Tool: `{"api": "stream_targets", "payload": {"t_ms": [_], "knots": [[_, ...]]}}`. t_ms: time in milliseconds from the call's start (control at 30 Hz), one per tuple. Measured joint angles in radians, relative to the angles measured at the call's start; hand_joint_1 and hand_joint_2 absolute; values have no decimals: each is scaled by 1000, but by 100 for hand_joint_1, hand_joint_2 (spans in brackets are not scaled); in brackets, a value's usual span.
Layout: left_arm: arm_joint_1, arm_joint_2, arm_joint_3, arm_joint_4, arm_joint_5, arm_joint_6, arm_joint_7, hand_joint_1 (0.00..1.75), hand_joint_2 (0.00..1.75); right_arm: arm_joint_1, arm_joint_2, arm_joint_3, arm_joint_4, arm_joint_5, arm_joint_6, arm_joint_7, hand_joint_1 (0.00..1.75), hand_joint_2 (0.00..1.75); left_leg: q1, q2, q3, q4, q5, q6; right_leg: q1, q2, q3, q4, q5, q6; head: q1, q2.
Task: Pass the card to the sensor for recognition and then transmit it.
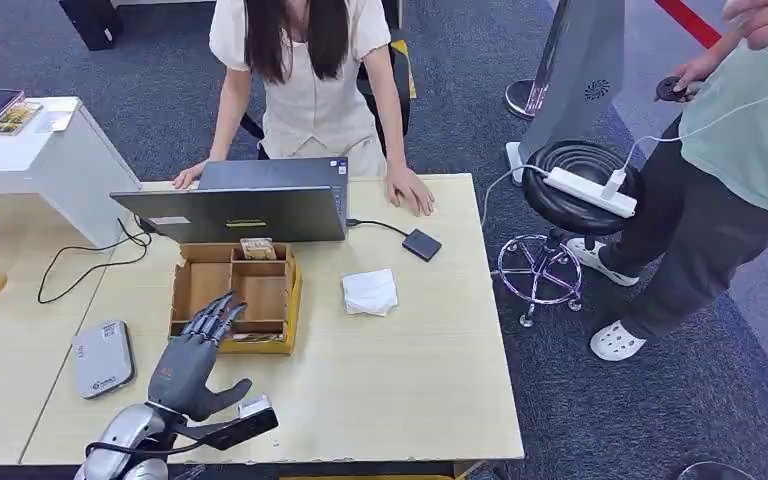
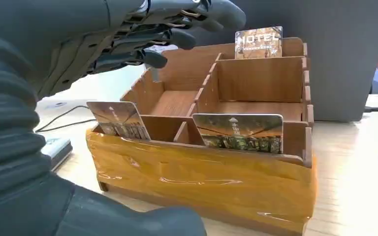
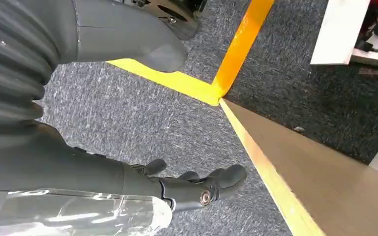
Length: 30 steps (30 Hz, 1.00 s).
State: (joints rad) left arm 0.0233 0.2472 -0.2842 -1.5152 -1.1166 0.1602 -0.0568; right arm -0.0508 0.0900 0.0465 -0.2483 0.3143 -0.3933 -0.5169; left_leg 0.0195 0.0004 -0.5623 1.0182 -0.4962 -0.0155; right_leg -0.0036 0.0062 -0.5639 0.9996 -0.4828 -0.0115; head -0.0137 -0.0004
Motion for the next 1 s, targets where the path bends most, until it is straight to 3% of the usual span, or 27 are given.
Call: {"api": "stream_targets", "payload": {"t_ms": [367,1000], "knots": [[-14,-33,7,35,3,20,-1,0,175,0,1,-8,-5,14,2,0,0,175,0,0,0,0,0,0,0,0,0,0,0,0,0,0],[-25,-48,7,57,7,23,-8,0,175,0,1,-19,-5,26,3,1,0,175,0,0,0,0,0,0,0,0,0,0,0,0,0,0]]}}
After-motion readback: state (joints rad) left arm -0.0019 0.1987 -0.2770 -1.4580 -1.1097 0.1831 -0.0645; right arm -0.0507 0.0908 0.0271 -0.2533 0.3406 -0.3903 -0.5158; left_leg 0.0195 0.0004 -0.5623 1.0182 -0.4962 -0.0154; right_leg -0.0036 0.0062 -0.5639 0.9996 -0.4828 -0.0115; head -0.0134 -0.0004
